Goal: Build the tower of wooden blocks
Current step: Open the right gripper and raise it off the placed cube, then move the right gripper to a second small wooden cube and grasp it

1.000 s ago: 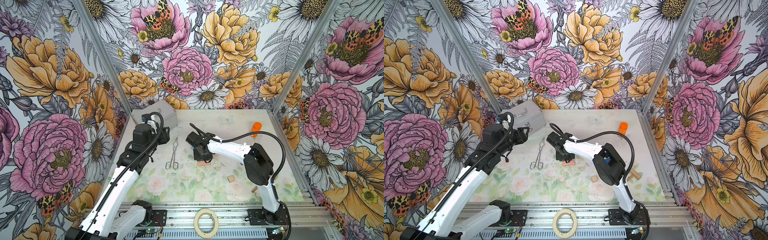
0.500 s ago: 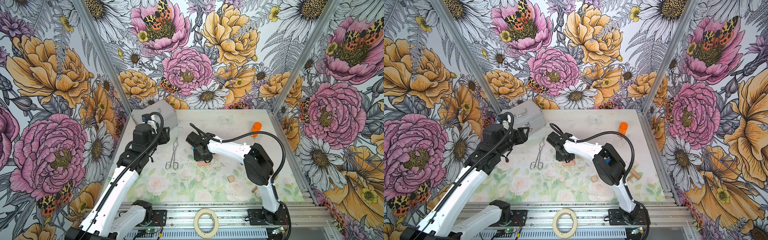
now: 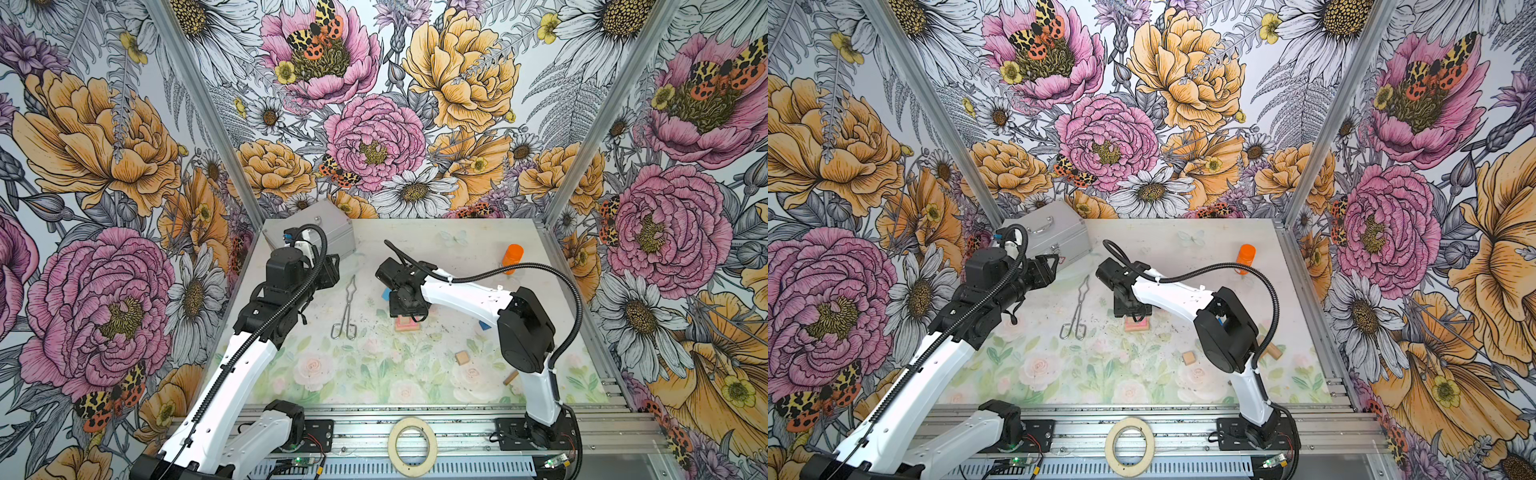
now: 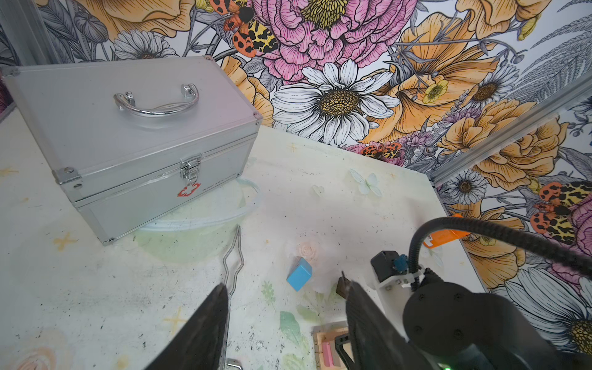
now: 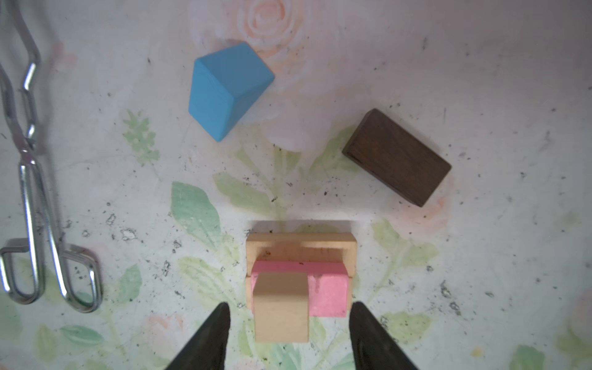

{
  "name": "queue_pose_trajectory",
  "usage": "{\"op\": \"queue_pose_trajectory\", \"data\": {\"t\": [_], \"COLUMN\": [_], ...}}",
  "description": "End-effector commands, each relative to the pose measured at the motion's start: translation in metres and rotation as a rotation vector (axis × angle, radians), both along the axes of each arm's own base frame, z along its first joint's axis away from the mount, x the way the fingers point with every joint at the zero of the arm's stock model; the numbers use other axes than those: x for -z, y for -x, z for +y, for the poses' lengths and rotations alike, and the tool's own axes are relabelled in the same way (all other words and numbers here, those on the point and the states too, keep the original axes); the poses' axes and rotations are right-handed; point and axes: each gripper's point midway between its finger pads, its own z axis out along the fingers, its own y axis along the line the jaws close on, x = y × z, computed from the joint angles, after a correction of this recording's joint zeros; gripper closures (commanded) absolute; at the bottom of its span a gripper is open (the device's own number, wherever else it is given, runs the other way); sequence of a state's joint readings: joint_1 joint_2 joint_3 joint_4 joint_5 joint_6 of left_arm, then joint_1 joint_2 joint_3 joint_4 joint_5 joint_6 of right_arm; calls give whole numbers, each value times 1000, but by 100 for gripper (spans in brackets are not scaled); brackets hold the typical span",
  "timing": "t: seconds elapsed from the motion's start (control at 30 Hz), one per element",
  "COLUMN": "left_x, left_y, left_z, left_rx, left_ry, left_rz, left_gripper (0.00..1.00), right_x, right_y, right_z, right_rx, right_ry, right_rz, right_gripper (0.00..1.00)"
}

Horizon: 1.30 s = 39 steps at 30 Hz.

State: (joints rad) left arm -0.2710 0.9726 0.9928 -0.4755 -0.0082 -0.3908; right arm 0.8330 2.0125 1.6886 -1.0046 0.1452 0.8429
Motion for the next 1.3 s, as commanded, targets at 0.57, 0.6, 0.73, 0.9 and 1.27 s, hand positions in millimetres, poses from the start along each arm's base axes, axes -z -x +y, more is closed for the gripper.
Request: {"op": "queue_pose_trajectory", "data": {"t": [0.57,0.6,0.73,0.9,1.27], "left_x": [19,19,21,21,22], "left_y": [-4,-5,-5,-5,-5], "left_z": [-1,-1,-3,-3,-3], "left_rx": [0,1,7,5,7], "left_ry": [-31,-30,-31,-37,-41], "left_rz": [50,51,55,53,56], "left_gripper": [40,40,40,40,40], "right_x": [-11,-7,7,27,55], "right_y": [97,101,113,122,127], "right_z": [-150,-152,-152,-141,-138], "right_rx": [95,92,60,27,-21], "right_ry": [18,26,35,-11,17], "right_rz": [26,33,50,85,131], "right_gripper": [51,50,49,45,42]}}
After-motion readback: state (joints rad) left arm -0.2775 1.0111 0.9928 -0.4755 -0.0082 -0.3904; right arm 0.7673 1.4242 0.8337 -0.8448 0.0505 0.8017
